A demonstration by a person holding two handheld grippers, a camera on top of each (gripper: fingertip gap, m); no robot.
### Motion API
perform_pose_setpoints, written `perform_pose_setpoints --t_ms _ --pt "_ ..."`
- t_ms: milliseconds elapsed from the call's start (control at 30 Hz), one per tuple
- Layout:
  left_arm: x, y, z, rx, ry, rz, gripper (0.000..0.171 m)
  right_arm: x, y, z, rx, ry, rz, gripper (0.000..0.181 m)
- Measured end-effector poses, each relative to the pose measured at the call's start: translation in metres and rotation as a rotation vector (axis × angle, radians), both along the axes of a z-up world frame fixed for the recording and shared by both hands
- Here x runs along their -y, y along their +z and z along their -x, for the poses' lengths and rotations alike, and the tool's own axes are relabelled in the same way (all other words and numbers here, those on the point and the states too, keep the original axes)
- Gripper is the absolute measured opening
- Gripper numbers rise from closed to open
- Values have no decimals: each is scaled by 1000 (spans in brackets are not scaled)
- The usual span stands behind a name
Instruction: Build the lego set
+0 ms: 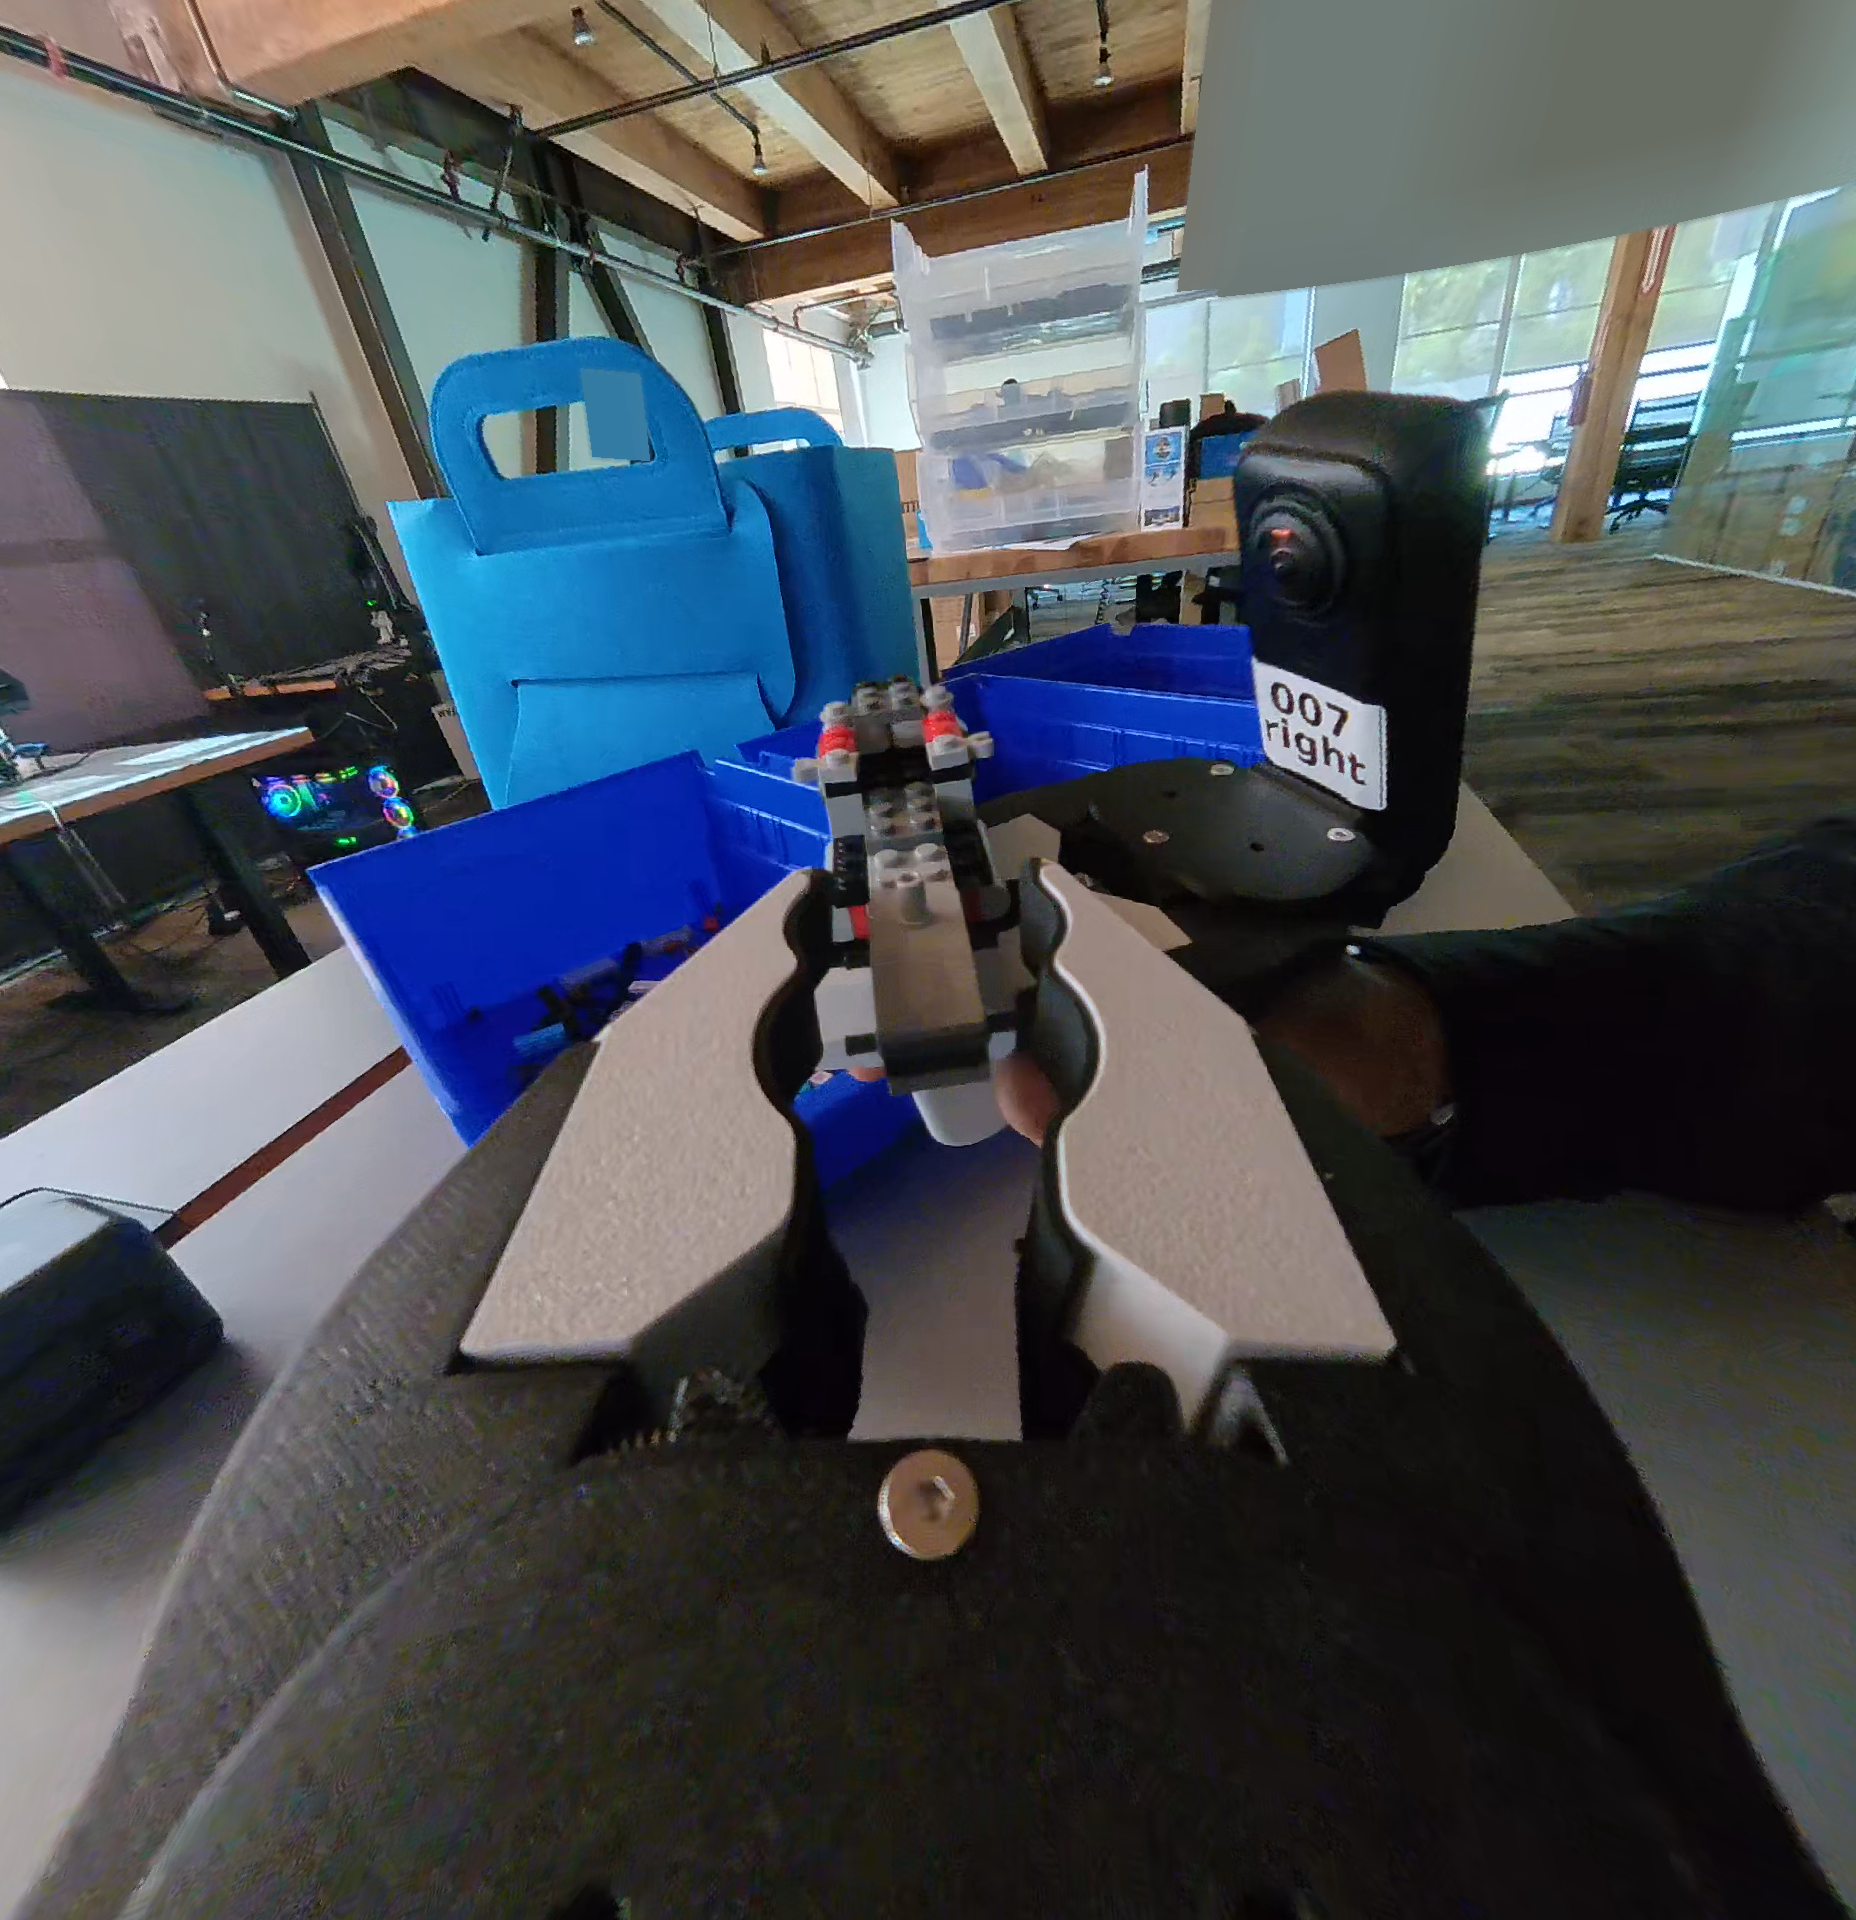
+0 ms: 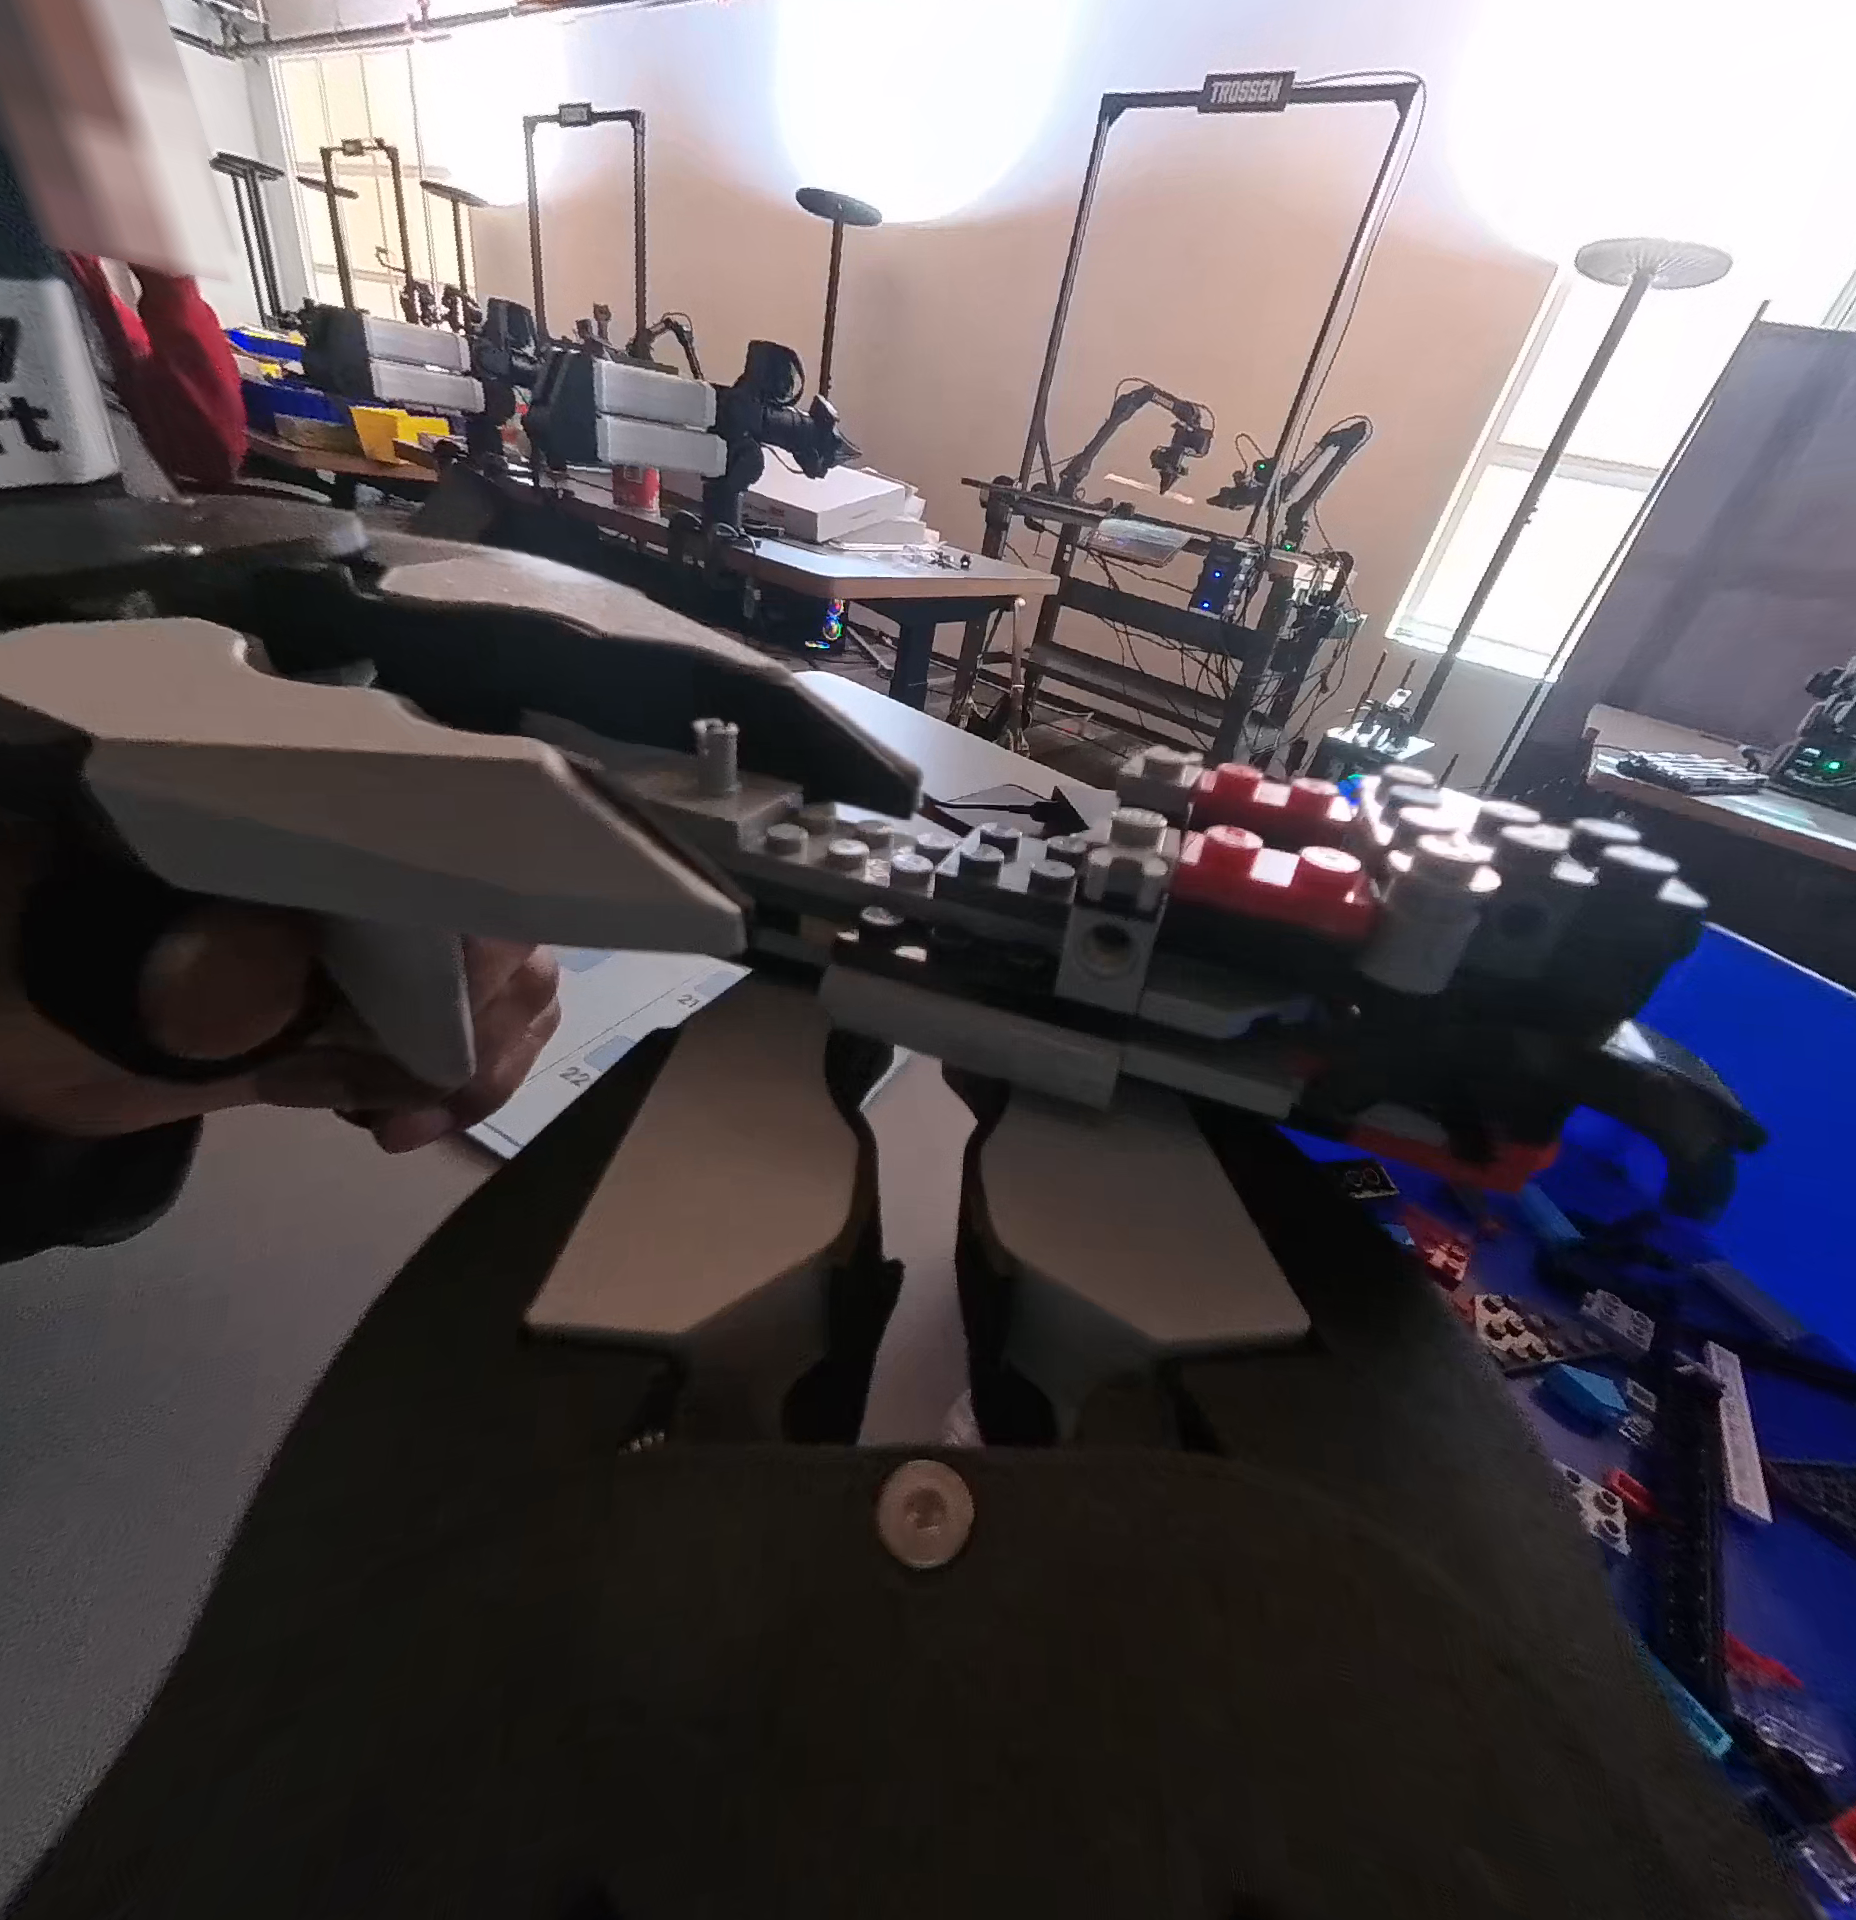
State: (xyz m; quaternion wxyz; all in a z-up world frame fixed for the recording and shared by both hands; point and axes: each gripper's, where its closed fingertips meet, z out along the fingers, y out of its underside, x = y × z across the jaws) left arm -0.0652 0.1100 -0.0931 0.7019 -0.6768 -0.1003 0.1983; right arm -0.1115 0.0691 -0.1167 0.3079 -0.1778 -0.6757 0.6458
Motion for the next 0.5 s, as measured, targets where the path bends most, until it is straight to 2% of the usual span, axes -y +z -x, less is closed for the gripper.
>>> perform_pose_setpoints --t_ms 133,333,500 --pt "7 2 5 20 9 -36 40 1 -5 1 34 7 -2 2" --pt "38 6 27 112 28 -259 43 2 -9 1 52 5 -19 3" --pt "64 25 33 165 15 -382 43 3 -11 1 42 0 -40 3"
